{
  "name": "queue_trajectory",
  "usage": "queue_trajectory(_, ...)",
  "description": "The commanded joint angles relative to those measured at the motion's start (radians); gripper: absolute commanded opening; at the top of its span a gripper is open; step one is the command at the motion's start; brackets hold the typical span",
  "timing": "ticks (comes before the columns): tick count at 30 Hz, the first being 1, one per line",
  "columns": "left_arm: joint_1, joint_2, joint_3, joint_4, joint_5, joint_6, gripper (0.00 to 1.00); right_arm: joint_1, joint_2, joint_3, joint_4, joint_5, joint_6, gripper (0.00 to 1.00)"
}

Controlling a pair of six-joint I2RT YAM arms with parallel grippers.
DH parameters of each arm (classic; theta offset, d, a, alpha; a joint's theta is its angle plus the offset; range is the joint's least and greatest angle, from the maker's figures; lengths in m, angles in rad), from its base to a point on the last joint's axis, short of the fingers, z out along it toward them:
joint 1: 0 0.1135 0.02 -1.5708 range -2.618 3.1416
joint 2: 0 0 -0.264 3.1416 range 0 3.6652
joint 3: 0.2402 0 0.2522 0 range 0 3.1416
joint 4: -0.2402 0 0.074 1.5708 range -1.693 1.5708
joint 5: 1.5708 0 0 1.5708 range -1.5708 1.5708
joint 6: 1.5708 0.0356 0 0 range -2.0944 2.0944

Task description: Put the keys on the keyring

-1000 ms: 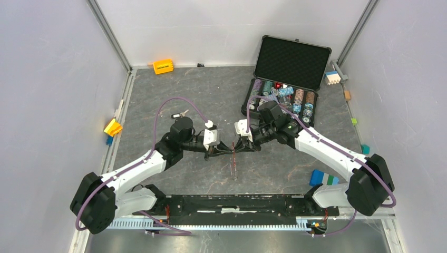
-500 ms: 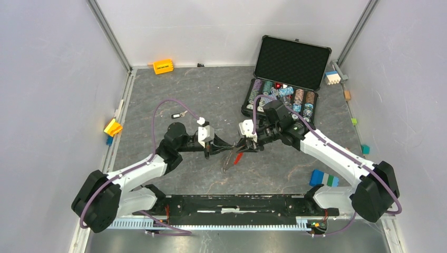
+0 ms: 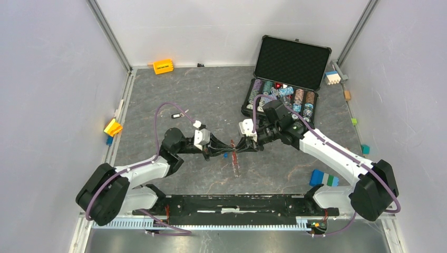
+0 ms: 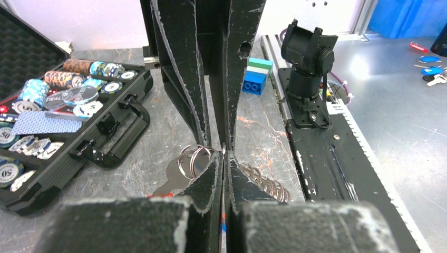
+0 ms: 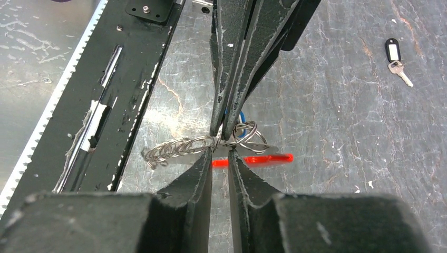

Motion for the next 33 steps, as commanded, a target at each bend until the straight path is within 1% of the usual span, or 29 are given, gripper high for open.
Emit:
queue_trajectory(1,0.002,0.039,0.0,0.21,0.028,-0.088,0.02,-0.001,0.006,0.023,0.019,-0.04,0.012,0.21)
queue_trajectory(7,0.002,0.119,0.001,0.32,0.028,-0.127,0.02,-0.001,-0.002,0.022,0.018,-0.041,0.011,0.19)
queue_trajectory(12,0.002,0.2,0.001,0.456,0.006,-0.183,0.02,0.0,-0.017,0.018,0.012,-0.025,0.001,0.19)
queue_trajectory(15,0.002,0.213,0.009,0.45,-0.017,-0.178,0.02,-0.002,-0.025,0.017,-0.002,-0.018,-0.016,0.19)
queue_trajectory(19,0.002,0.198,0.015,0.367,-0.039,-0.085,0.02,-0.006,-0.027,0.025,-0.026,-0.016,-0.045,0.18)
queue_trajectory(21,0.001,0.203,0.015,0.367,-0.048,-0.071,0.02,-0.009,-0.028,0.029,-0.025,-0.013,-0.045,0.15)
queue_trajectory(23,-0.001,0.223,0.012,0.409,-0.055,-0.094,0.02,-0.01,-0.025,0.038,-0.027,-0.01,-0.046,0.13)
queue_trajectory(28,-0.002,0.291,0.004,0.545,-0.069,-0.152,0.02,-0.018,-0.02,0.056,-0.029,-0.011,-0.047,0.11)
queue_trajectory(31,-0.005,0.323,0.003,0.593,-0.074,-0.168,0.02,-0.018,-0.02,0.06,-0.021,-0.006,-0.036,0.11)
queue_trajectory(33,-0.008,0.332,0.004,0.596,-0.077,-0.171,0.02,-0.018,-0.022,0.056,-0.004,0.003,-0.019,0.11)
